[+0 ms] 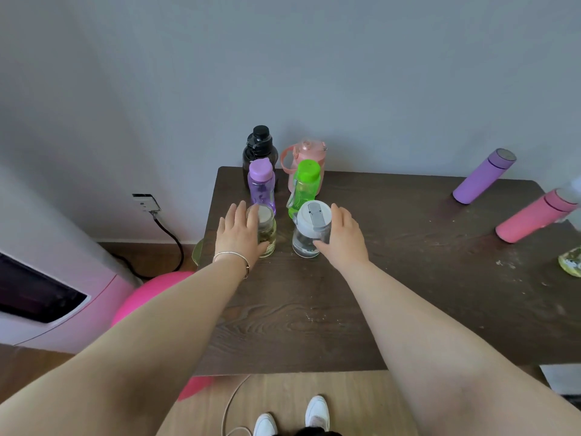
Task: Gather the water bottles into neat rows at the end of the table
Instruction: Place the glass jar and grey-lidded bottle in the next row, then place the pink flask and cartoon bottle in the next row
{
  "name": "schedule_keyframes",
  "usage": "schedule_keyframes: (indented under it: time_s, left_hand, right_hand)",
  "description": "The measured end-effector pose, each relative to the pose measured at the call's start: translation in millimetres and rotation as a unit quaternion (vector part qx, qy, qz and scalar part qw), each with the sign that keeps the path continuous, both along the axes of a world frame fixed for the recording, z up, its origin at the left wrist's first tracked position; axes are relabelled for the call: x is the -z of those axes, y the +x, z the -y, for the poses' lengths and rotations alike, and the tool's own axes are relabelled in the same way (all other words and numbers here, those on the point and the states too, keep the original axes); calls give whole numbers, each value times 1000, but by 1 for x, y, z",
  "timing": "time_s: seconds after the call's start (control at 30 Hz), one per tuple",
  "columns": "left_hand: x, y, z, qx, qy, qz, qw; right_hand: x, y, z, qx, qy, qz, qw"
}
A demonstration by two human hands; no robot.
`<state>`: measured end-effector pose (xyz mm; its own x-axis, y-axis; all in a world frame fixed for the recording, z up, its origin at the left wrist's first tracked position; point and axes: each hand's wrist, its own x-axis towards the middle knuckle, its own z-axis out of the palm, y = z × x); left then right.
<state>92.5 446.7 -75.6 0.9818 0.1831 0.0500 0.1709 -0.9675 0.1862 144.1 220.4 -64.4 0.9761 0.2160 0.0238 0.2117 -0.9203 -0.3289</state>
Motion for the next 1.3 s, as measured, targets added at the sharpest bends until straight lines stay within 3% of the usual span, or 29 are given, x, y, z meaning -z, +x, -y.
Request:
schedule_keyframes:
  time_s: [0.13,0.33,0.67,1.3]
  left_hand:
    - [-18,-3,17,53,65,-6,996]
    - [-49,7,60,124,88,12,988]
    - [-76,28,179,185,107,6,977]
    - [-94,61,524,285,179,31,941]
  right_hand:
    - [-11,-15,21,3,-91,45,995]
    - [-41,-28,66,37,-142,67,987]
    - [-61,-49,194,138,-128,56,981]
    - [-73,-54,538,237,-86,52,966]
